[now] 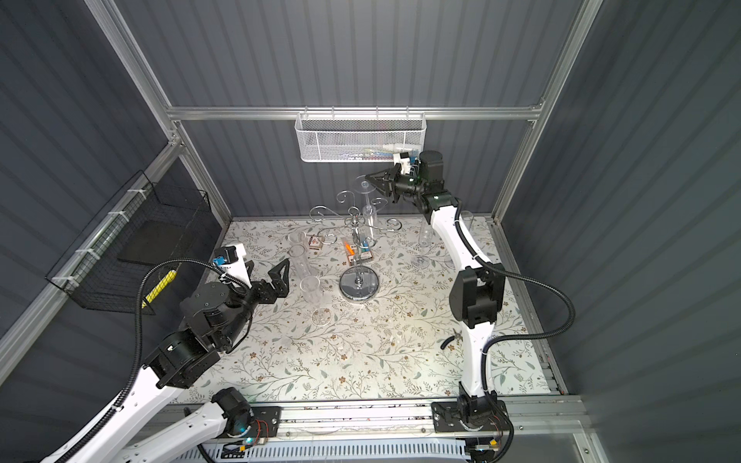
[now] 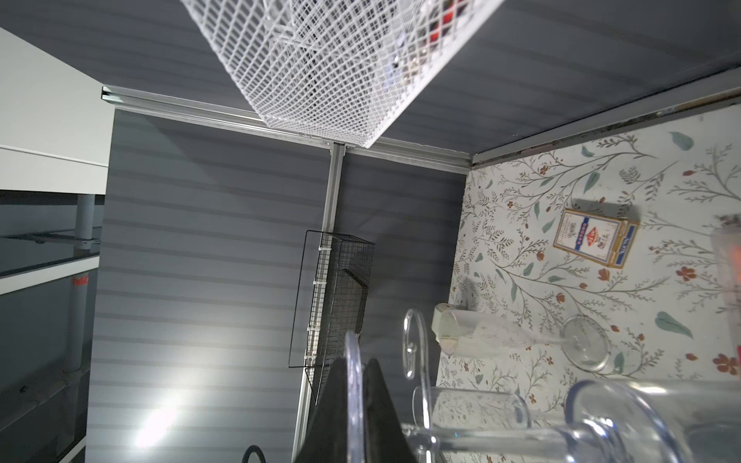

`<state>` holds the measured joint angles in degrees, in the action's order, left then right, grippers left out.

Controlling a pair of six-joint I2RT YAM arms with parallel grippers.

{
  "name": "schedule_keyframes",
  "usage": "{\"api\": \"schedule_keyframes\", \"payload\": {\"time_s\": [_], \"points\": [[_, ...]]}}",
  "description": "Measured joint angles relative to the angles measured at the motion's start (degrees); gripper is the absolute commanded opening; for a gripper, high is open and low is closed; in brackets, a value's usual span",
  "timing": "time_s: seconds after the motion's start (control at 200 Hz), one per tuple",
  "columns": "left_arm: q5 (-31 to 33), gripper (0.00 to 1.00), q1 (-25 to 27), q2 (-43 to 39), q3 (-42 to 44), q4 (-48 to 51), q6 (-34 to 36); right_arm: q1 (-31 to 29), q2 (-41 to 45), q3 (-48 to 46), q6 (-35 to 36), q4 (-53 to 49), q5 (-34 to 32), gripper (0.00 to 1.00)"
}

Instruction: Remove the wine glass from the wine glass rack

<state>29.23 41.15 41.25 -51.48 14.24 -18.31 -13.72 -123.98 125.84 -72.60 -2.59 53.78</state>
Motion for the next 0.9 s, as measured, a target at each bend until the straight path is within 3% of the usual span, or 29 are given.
{"api": "schedule_keyframes", "payload": {"time_s": [0.455, 0.66, 0.9], "points": [[-0.94, 1.0, 0.0, -0.11, -0.17, 0.35, -0.37, 4.44, 1.14, 3.37, 9.35, -9.11, -3.41, 0.0], [-6.27, 1.0, 0.0, 3.3, -3.8, -0.57, -1.09, 6.97, 7.74, 0.76, 15.45, -12.09, -4.35, 0.0], [-16.61, 1.0, 0.0, 8.33, -8.83, -4.92, -5.77, 10.05, 19.76, -10.75, 22.18, -11.65, -4.57, 0.0]]}}
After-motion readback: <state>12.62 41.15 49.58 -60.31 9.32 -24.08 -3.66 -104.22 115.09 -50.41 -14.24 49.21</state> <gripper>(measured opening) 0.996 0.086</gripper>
